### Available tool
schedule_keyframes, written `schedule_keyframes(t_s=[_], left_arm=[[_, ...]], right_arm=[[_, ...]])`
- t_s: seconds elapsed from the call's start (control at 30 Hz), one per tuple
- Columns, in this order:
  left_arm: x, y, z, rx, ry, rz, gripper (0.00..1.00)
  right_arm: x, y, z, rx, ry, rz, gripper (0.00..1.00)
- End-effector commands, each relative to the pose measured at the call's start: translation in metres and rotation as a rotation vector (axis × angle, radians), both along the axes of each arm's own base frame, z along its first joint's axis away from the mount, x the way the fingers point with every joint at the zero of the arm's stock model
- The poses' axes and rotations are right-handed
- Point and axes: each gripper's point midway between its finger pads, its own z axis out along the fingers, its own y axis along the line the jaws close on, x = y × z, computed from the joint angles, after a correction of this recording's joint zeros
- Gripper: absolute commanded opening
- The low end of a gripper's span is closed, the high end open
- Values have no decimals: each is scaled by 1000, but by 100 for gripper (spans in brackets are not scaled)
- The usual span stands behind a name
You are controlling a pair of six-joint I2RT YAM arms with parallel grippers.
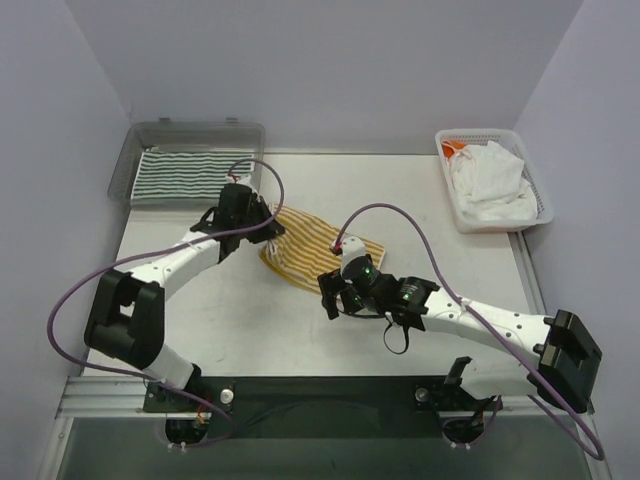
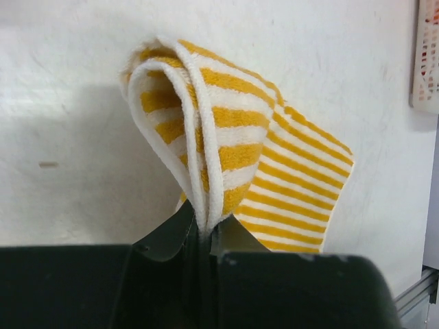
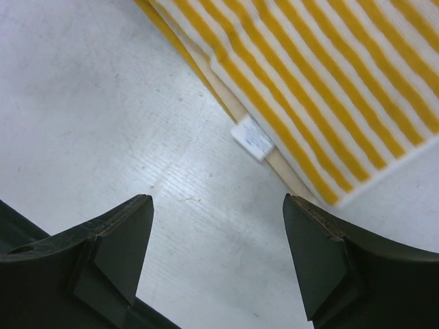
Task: Fold and stack the towels
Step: Neatly place the folded towel into the bin
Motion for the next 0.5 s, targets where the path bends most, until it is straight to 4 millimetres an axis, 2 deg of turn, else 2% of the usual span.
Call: schedule_keyframes(t_s=[0.0,0.07,0.1,0.13,0.2,0.23,0.3,0.33,0.47], left_arm=[[34,10,33,28,-64,-49,0],[46,14,30,40,-39,-60,0],[56,18,37,45,-48,-50,0],[66,18,52,42,-69,-57,0],[81,20,55,38,-69,-61,0],[94,24,72,30,-100,-54,0],[110,30,70,36,-94,-53,0],[117,42,70,57,-83,-34,0],[160,66,87,73,-115,13,0]], right_arm=[[7,-23,7,-31,-26,-111,77],[7,-24,5,-41,-25,-113,77],[7,-23,2,-47,-20,-107,77],[7,-23,-3,-60,-10,-107,77],[7,-21,-6,-73,-4,-99,77],[7,-20,-11,-90,5,-94,76],[9,-18,-11,-99,5,-86,76],[10,-17,-15,-111,10,-81,76],[11,-12,-19,-128,19,-57,76]])
